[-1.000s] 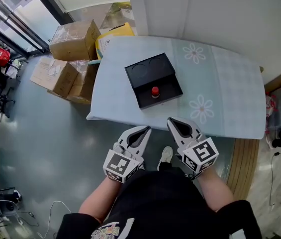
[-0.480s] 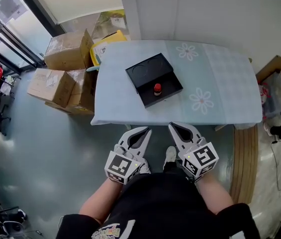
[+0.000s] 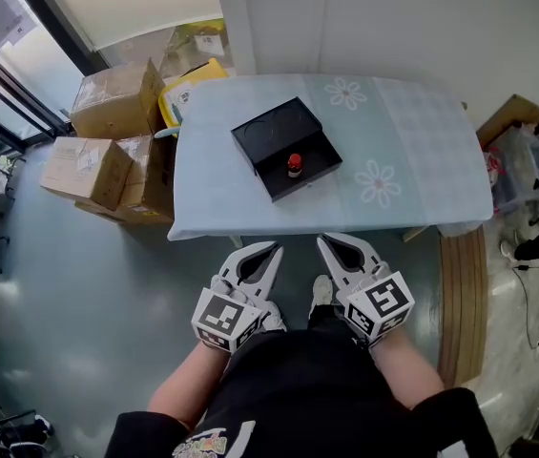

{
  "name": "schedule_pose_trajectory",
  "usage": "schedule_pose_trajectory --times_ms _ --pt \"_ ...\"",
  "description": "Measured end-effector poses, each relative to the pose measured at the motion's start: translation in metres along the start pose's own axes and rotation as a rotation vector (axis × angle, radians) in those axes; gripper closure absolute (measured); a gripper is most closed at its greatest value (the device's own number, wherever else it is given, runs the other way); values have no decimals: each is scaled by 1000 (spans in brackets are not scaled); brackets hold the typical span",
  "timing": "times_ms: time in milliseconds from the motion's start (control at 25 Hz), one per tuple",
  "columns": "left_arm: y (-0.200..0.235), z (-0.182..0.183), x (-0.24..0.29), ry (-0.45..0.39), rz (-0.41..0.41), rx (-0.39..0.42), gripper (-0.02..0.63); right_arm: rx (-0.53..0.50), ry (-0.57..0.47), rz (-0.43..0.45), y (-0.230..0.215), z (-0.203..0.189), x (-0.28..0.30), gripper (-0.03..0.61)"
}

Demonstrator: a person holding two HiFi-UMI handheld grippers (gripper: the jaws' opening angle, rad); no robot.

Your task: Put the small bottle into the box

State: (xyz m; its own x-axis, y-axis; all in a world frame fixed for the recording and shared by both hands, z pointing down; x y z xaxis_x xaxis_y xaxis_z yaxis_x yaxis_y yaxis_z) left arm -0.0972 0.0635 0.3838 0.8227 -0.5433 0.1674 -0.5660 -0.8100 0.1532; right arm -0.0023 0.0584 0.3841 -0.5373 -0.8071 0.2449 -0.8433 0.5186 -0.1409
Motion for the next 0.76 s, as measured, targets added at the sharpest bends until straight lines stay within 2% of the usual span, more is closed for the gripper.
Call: schedule_pose_trajectory --times_ms 760 --pt "20 -14 -14 16 -36 -16 606 10 17 -42 16 -8 15 569"
Point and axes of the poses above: the fingertips, and each gripper's own axes: x forward along the fingers, y to its left, z out of its top, the point moved 2 cm from there along -x, backward along the fingers, and after that the axes turned 7 degrees about -z, right-handed, at the moved point
